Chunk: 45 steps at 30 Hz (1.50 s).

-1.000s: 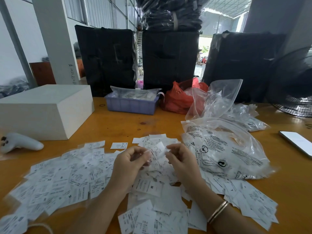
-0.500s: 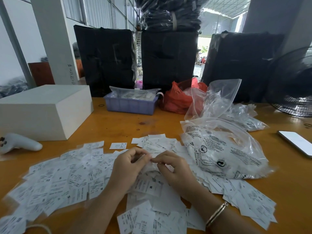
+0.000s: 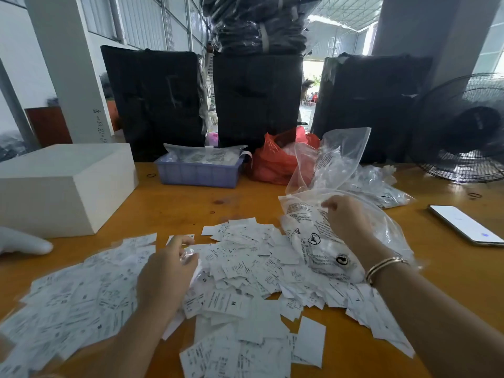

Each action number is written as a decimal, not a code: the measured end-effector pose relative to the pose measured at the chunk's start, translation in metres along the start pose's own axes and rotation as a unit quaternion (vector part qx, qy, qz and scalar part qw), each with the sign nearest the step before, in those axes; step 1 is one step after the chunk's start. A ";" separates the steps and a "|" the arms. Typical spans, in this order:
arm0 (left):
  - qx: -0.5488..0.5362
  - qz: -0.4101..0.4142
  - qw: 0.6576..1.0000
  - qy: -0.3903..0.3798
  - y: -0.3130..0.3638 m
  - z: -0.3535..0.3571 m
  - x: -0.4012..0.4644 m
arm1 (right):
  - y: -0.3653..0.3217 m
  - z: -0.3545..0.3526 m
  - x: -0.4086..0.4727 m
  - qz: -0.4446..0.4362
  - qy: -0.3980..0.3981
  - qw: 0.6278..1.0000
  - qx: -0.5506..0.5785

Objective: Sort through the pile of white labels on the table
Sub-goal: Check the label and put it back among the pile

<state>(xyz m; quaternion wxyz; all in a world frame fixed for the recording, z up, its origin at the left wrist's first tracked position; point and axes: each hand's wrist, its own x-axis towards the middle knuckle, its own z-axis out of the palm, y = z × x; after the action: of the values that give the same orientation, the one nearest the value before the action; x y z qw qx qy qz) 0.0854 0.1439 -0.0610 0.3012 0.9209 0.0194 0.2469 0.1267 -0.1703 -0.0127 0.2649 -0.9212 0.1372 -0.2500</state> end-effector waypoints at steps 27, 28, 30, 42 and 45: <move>-0.053 0.266 0.954 -0.128 0.014 0.022 -0.017 | 0.001 -0.005 -0.018 -0.062 0.074 0.995 0.038; -0.060 0.258 0.956 -0.123 0.014 0.022 -0.017 | -0.009 -0.006 -0.022 -0.066 0.054 0.989 0.117; -0.085 0.236 0.962 -0.107 0.015 0.021 -0.016 | -0.029 -0.006 -0.035 -0.064 -0.012 0.966 0.250; -0.296 0.067 0.927 -0.219 0.023 0.012 -0.015 | -0.069 0.044 -0.105 -0.081 -0.274 0.885 0.367; -0.290 0.059 0.936 -0.189 0.024 0.015 -0.015 | -0.068 0.047 -0.107 -0.070 -0.262 0.886 0.375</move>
<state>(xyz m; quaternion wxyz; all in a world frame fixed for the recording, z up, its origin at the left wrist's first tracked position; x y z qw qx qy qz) 0.0762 0.1135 -0.0646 0.5379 0.8227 -0.1650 0.0808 0.0703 -0.0533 -0.0512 0.5991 -0.7921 -0.1060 -0.0500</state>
